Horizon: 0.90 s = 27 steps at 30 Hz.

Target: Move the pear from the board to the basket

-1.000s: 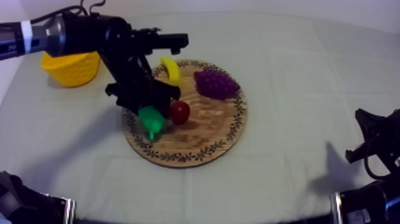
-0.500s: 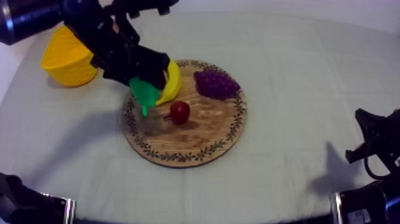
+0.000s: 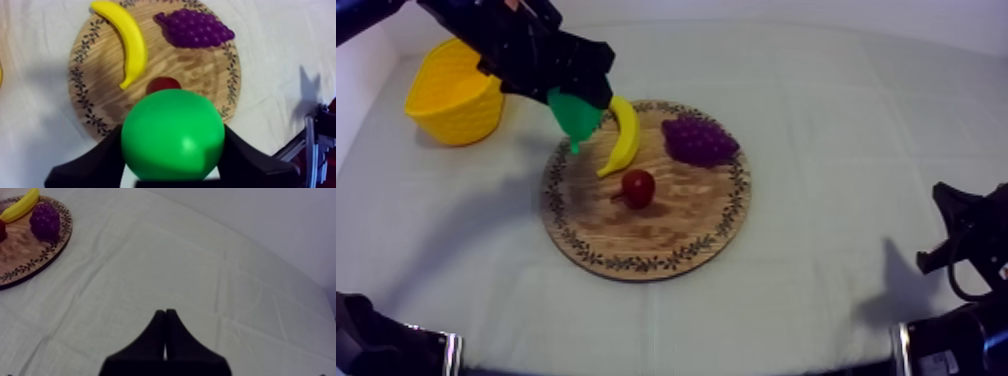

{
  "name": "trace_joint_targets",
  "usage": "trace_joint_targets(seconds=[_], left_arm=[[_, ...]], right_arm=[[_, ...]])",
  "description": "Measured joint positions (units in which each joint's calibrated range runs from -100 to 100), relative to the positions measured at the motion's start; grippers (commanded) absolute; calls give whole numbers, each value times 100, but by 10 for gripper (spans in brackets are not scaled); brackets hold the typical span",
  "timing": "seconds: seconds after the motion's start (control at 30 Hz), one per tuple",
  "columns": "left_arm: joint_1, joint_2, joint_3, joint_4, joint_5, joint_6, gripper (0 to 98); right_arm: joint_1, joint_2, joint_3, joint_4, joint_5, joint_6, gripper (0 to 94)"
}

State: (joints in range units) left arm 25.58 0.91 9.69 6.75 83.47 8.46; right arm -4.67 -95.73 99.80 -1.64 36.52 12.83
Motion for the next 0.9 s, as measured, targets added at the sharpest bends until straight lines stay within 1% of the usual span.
trace_joint_targets(seconds=[0.37, 0.63, 0.9], left_arm=[[-601, 128, -295, -174, 21, -308, 421], [-1272, 338, -809, -270, 251, -537, 420], [-1946, 761, -1636, -302, 482, -732, 418]], right_arm=[[0, 0, 0, 0, 0, 0, 2], [0, 0, 0, 0, 0, 0, 2], [0, 0, 0, 0, 0, 0, 2]])
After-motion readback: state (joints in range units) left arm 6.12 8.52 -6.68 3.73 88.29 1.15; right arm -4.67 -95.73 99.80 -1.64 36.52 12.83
